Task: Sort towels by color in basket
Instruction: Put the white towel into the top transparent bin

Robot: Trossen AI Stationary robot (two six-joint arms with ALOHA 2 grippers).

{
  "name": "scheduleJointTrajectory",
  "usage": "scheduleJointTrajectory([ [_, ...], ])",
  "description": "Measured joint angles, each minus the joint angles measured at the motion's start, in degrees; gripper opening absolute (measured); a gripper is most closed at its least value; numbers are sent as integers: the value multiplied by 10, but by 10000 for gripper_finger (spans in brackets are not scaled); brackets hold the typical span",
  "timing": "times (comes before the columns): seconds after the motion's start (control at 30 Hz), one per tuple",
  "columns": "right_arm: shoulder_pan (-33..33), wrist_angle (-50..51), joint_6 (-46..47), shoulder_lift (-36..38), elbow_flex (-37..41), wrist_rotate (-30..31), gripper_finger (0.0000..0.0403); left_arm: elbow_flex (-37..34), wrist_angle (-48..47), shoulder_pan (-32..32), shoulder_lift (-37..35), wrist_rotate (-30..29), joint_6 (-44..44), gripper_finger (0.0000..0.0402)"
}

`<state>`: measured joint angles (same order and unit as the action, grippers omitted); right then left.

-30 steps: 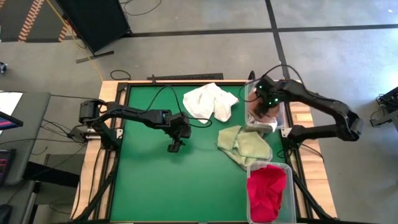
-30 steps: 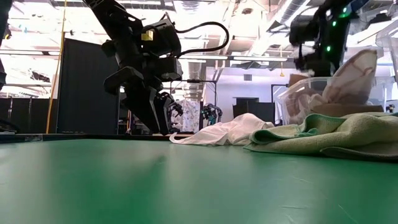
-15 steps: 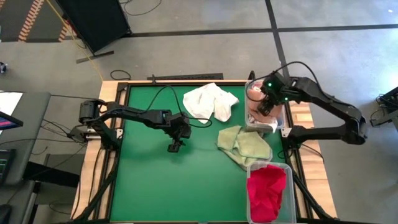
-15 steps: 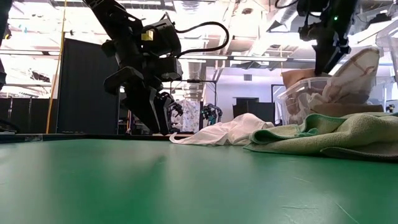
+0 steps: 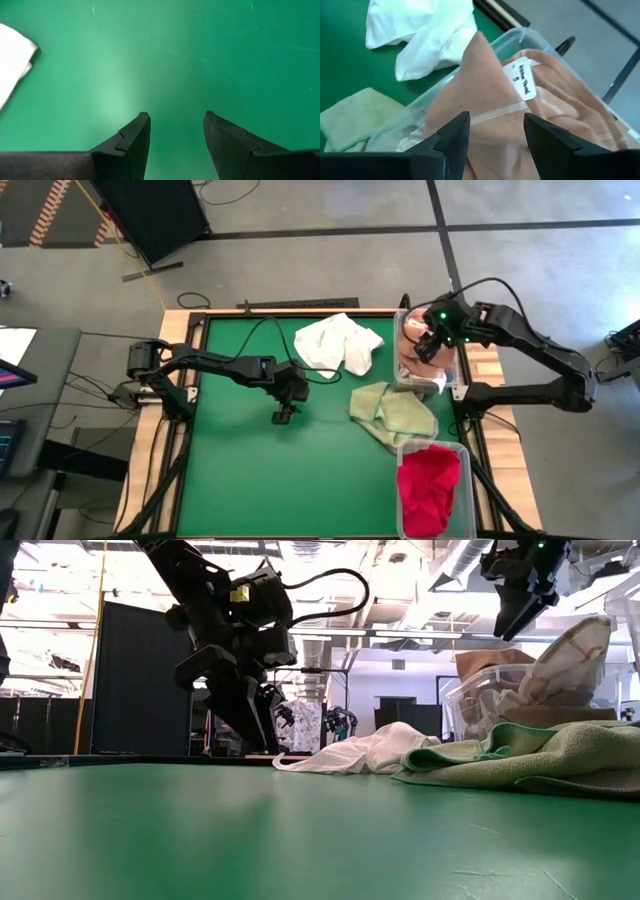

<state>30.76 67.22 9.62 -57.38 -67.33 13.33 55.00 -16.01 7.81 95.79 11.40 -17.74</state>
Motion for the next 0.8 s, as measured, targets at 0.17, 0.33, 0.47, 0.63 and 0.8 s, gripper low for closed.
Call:
scheduleJointTrajectory([
  [0.17,-26,-44,-6,0,0,6,201,0,14,0,0,-6,-10,175],
  [0.33,-89,-120,-11,-1,0,3,191,0,49,2,0,-45,-15,175],
  [0.47,-142,-175,-24,-13,0,3,190,0,65,10,0,-51,-19,175],
  [0.63,-200,-199,-34,-51,0,1,196,0,67,17,0,-51,-18,175],
  [0.8,-234,-220,-41,-109,0,1,209,0,65,16,0,-42,-16,175],
])
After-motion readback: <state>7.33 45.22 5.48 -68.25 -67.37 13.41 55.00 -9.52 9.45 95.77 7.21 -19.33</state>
